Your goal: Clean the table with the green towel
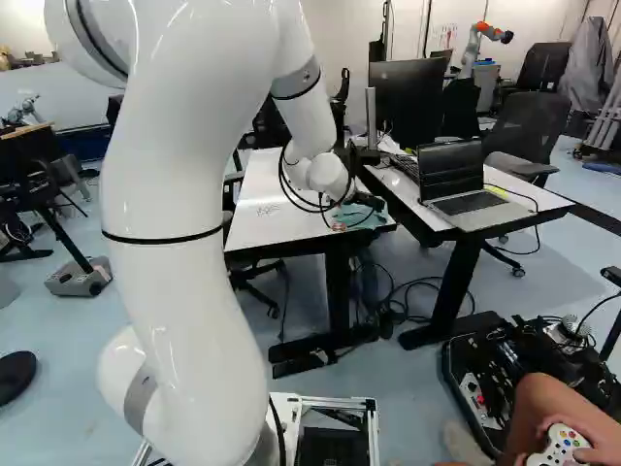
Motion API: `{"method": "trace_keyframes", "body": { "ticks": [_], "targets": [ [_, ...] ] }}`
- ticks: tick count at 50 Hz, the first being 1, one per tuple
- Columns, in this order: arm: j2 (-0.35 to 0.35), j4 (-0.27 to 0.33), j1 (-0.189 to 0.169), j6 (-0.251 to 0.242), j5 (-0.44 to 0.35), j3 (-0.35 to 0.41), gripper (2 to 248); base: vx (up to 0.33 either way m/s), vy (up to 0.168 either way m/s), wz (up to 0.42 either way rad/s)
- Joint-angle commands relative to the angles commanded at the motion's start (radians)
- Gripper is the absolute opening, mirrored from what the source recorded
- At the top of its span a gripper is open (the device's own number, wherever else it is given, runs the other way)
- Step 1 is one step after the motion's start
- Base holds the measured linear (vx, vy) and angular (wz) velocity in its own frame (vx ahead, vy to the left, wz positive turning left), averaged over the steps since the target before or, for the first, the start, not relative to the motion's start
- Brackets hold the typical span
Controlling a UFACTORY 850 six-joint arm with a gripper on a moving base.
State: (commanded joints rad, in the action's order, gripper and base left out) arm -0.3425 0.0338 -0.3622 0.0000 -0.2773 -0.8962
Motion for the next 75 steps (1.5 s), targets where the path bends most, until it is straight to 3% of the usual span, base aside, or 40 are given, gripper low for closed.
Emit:
{"method": "trace_keyframes", "body": {
  "ticks": [26,27,32,33,37,38,42,43,48,49,53,54,75],
  "targets": [
    [0.0,0.0,0.0,0.0,0.012,0.0,247,0.0,0.0,0.0],
    [0.0,0.0,0.0,0.0,0.012,0.0,230,0.0,0.0,0.0],
    [0.0,0.0,0.0,0.0,0.012,0.0,230,0.0,0.0,0.0],
    [0.0,0.0,0.0,0.0,0.012,0.0,192,0.0,0.0,0.0],
    [0.0,0.0,0.0,0.0,0.012,0.0,192,0.0,0.0,0.0],
    [0.0,0.0,0.0,0.0,0.012,0.0,154,0.0,0.0,0.0],
    [0.0,0.0,0.0,0.0,0.012,0.0,154,0.0,0.0,0.0],
    [0.0,0.0,0.0,0.0,0.012,0.0,118,0.0,0.0,0.0],
    [0.0,0.0,0.0,0.0,0.012,0.0,118,0.0,0.0,0.0],
    [0.0,0.0,0.0,0.0,0.012,0.0,83,0.0,0.0,0.0],
    [0.0,0.0,0.0,0.0,0.012,0.0,83,0.0,0.0,0.0],
    [0.0,0.0,0.0,0.0,0.012,0.0,59,0.0,0.0,0.0],
    [0.003,0.0,0.0,0.0,0.012,0.001,53,0.0,0.0,0.0]
  ]
}}
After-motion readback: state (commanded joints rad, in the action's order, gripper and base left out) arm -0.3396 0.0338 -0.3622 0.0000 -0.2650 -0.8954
